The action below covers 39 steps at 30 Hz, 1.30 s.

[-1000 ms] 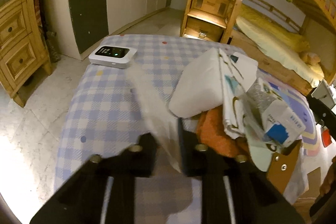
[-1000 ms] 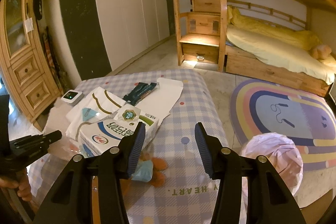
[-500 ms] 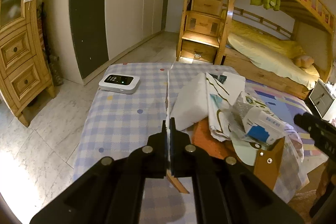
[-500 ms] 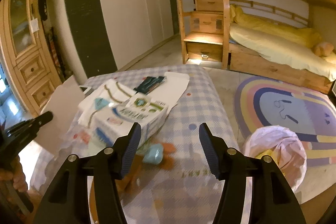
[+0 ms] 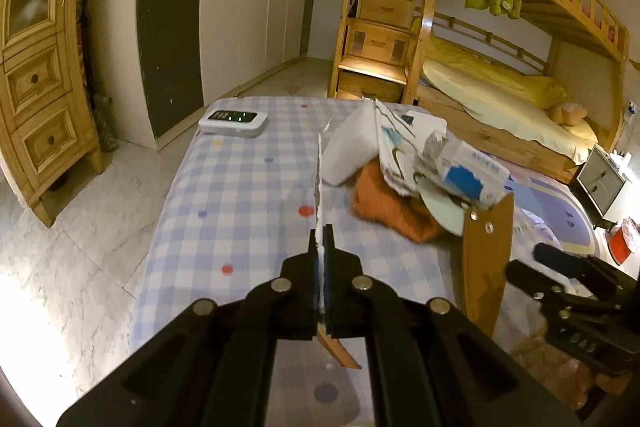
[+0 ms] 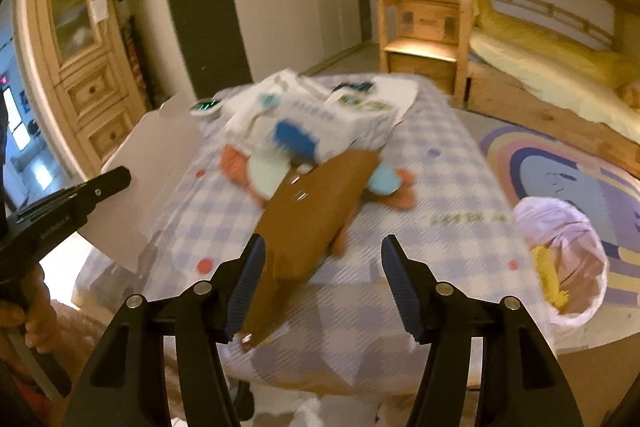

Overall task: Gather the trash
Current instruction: 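Grasp the brown paper strip with the right gripper and lift it, then drop the brown strip into the bin with the right gripper while the left gripper drops the white strip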

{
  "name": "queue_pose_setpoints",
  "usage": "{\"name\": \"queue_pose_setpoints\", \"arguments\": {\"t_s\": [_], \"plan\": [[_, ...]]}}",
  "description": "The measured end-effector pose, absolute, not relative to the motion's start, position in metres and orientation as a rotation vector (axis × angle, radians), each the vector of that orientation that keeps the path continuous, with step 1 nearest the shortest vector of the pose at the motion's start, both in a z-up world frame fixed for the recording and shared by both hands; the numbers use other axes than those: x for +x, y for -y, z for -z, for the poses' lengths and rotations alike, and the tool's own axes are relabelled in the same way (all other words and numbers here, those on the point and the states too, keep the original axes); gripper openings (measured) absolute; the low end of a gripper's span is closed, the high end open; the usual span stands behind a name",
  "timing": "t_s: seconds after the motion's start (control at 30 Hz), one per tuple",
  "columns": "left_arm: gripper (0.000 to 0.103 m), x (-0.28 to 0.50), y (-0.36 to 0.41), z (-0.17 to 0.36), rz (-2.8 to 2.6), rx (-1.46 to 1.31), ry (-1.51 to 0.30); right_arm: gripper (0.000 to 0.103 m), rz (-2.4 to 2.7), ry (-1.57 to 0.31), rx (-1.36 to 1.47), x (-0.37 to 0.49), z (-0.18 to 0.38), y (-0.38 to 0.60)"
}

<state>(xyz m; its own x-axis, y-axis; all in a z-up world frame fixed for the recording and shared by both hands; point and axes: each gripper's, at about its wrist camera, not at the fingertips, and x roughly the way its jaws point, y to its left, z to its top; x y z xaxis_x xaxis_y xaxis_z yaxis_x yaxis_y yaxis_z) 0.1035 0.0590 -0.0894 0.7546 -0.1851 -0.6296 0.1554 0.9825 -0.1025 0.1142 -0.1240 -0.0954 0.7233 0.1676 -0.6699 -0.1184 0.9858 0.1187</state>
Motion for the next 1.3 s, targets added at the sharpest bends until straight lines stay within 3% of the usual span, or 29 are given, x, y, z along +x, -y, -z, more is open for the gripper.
{"name": "queue_pose_setpoints", "arguments": {"t_s": [0.5, 0.57, 0.73, 0.8, 1.13, 1.3], "plan": [[0.000, 0.078, -0.053, 0.095, 0.233, -0.037, -0.687, 0.055, -0.163, -0.831, 0.098, 0.139, 0.112, 0.107], [0.000, 0.079, -0.055, 0.095, 0.234, -0.045, -0.689, 0.049, -0.163, -0.837, 0.110, 0.141, 0.113, 0.108], [0.000, 0.079, -0.057, 0.095, 0.230, -0.056, -0.692, 0.020, -0.173, -0.818, 0.114, 0.134, 0.108, 0.108], [0.000, 0.077, -0.057, 0.094, 0.230, -0.061, -0.689, 0.013, -0.180, -0.799, 0.125, 0.128, 0.103, 0.112], [0.000, 0.057, -0.057, 0.086, 0.240, -0.100, -0.681, 0.011, -0.198, -0.723, 0.146, 0.107, 0.079, 0.131], [0.000, 0.044, -0.027, 0.056, 0.322, -0.078, -0.615, 0.011, -0.154, -0.659, 0.171, 0.097, 0.050, 0.156]]}}
